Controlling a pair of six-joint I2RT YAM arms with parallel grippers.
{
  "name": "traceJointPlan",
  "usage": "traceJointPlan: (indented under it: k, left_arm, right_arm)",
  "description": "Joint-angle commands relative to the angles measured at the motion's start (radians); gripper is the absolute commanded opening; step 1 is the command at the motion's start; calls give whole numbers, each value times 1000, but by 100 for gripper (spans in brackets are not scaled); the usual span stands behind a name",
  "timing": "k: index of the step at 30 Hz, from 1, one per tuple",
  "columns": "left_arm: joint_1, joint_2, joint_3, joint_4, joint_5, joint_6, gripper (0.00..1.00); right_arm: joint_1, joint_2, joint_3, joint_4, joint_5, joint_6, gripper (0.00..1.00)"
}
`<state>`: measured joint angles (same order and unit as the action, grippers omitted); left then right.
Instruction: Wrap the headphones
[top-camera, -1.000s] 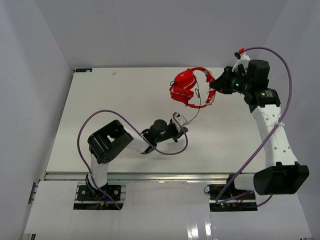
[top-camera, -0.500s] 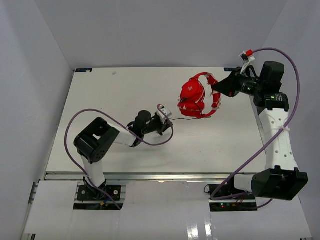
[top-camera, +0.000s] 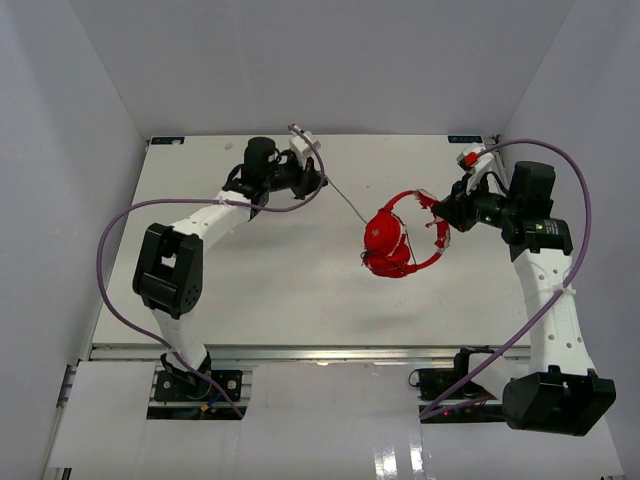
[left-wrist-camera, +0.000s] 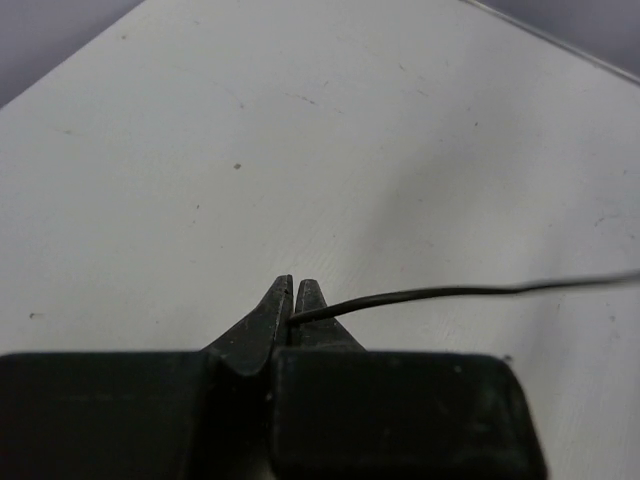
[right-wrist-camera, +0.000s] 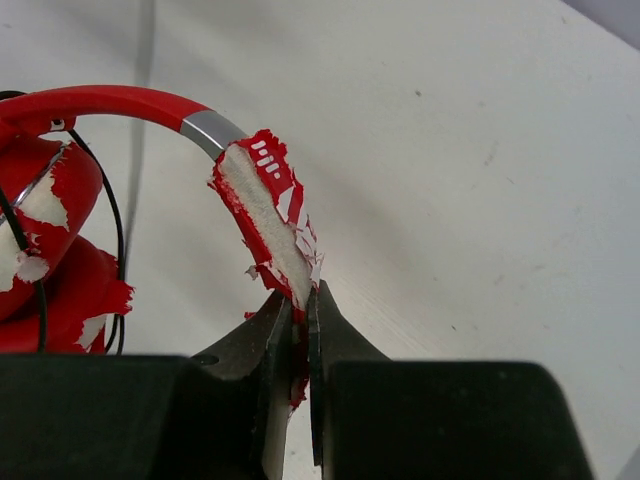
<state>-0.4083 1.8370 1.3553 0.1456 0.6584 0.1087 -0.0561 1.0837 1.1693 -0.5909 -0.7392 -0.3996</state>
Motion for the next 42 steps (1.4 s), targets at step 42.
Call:
traceJointPlan:
  k: [42]
  left_arm:
    - [-302,271,400,-357,-105,-1100,25]
  right_arm:
    - [378,398,-143,628,1124,668,8]
